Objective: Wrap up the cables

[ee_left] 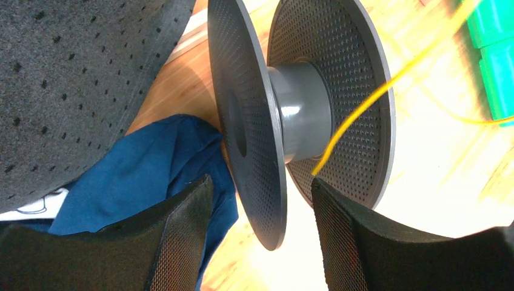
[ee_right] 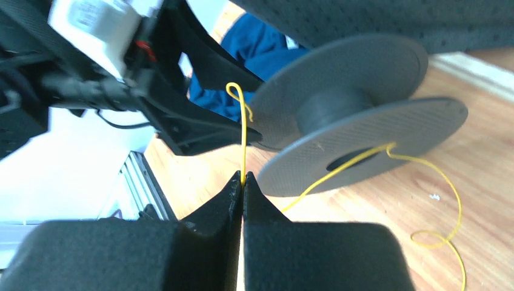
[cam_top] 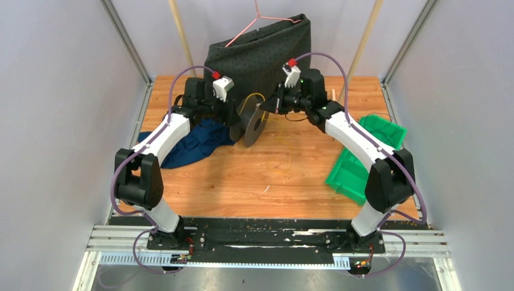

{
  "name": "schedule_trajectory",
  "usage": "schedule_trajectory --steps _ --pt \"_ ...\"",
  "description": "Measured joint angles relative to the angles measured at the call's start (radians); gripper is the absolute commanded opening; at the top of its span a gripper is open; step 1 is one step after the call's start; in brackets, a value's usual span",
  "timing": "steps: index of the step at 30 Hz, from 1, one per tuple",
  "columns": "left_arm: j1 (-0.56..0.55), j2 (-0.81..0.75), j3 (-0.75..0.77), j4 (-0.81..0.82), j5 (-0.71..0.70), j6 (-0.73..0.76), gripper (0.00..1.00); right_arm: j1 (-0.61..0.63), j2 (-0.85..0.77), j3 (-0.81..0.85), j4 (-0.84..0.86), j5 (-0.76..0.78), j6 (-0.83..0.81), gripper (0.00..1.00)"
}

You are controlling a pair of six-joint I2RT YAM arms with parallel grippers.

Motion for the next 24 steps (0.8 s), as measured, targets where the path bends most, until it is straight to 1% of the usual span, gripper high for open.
schedule_trajectory --steps 6,16,20,24 --pt "0.0 0.0 0.0 -0.014 0.02 -0.001 0.66 0.0 0.064 -0.021 -0.021 0.0 -0.001 0.01" --pt "0.0 0.0 0.0 -0.011 0.031 -0.03 0.67 0.0 0.106 0.0 -0.019 -0.032 0.0 0.01" --pt "0.0 0.0 -0.014 0.029 0.005 -0.057 0.65 0.003 0.127 0.018 -0.016 -0.046 0.0 0.01" --pt "-0.006 -0.001 -0.033 0.065 -0.051 -0.077 0.65 0.005 0.138 0.02 -0.016 -0.049 0.0 0.01"
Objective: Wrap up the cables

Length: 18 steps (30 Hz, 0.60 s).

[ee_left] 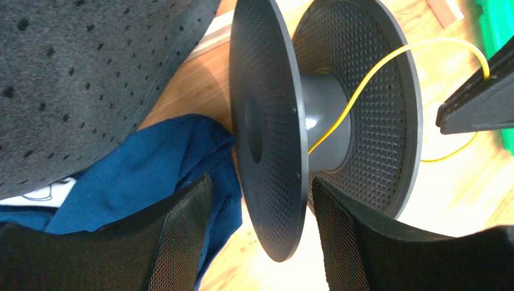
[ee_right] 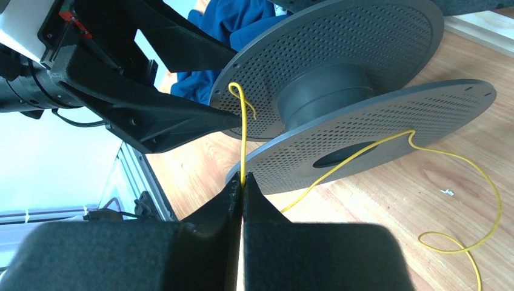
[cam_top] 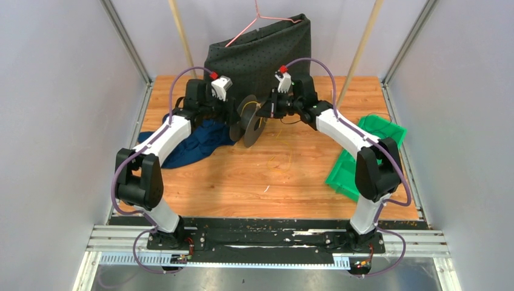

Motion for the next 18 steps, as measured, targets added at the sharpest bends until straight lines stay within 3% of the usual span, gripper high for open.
schedule_trajectory --steps 10,18 --pt "-0.06 -0.087 -0.108 0.112 -0.163 -0.03 0.67 0.002 0.013 0.017 0.001 -0.007 0.012 0.01" --pt "-0.068 -0.135 -0.158 0.19 -0.229 -0.054 0.61 0.002 0.021 0.031 0.025 -0.026 0.029 0.01"
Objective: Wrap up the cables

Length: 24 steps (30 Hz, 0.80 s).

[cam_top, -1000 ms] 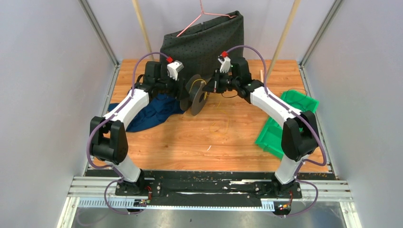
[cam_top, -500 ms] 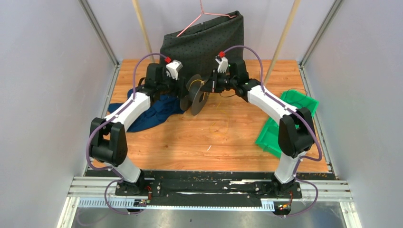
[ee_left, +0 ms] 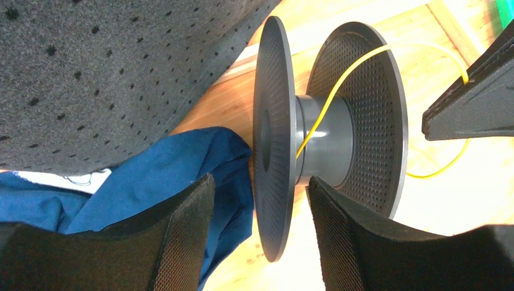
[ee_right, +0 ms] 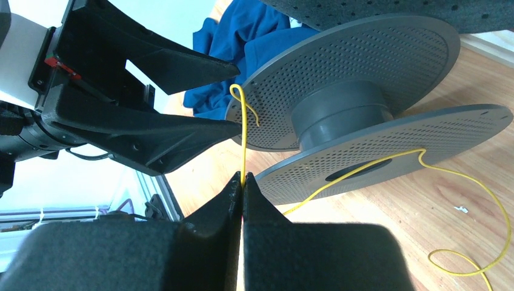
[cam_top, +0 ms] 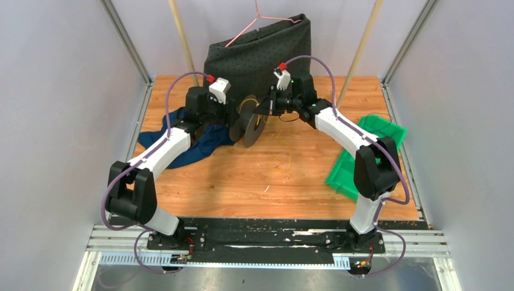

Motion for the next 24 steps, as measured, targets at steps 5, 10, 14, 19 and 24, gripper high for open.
schedule_trajectory --steps 5,10,14,19,24 --pt "-0.004 0.003 0.0 0.013 -0.003 -0.002 0.61 0.0 0.003 0.001 0.002 -0.008 0.003 0.01" --pt "-0.008 0.006 0.0 0.022 -0.004 -0.007 0.6 0.0 0.014 0.001 0.008 -0.018 0.007 0.01" --pt "-0.024 0.018 0.0 0.027 -0.008 -0.008 0.59 0.0 0.024 0.001 0.009 -0.025 0.014 0.01" --pt "-0.031 0.032 0.0 0.031 -0.02 -0.008 0.54 0.0 0.027 0.001 0.009 -0.028 0.018 0.01" --pt "-0.031 0.043 0.0 0.042 -0.035 -0.011 0.5 0.0 0.029 0.001 0.016 -0.032 0.021 0.01"
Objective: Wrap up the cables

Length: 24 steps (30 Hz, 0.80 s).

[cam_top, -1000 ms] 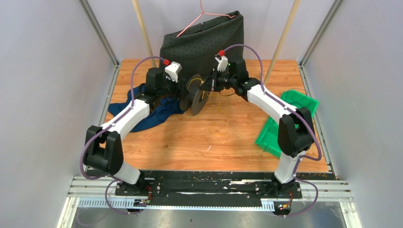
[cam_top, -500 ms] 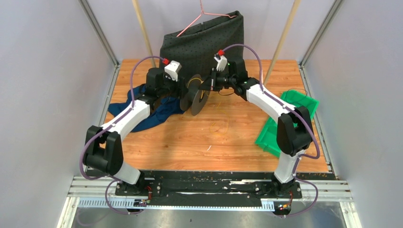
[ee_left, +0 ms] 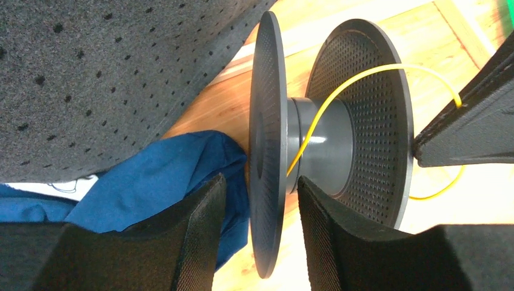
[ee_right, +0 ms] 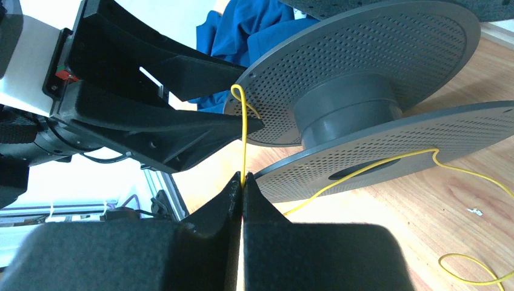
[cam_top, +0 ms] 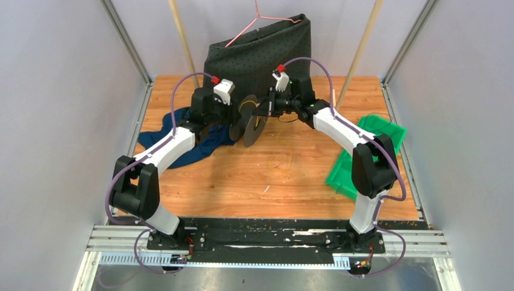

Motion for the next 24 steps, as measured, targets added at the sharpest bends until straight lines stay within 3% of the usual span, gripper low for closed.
schedule_trajectory --steps 6,11,21,22,24 --pt "0.0 0.024 0.0 0.006 -0.01 -0.002 0.47 0.0 0.002 0.0 0.003 -0.003 0.001 0.01" --pt "0.0 0.035 -0.002 0.01 -0.027 -0.011 0.38 0.0 0.004 0.001 0.006 -0.006 0.003 0.01" --pt "0.0 0.04 -0.002 0.037 -0.032 -0.028 0.0 0.0 0.006 0.001 0.006 -0.01 0.003 0.01" --pt "0.0 0.04 -0.002 0.037 -0.033 -0.031 0.0 0.0 0.007 0.001 0.006 -0.01 0.003 0.02" --pt "0.0 0.042 -0.002 0.037 -0.037 -0.031 0.0 0.0 0.007 0.001 0.006 -0.01 0.003 0.19"
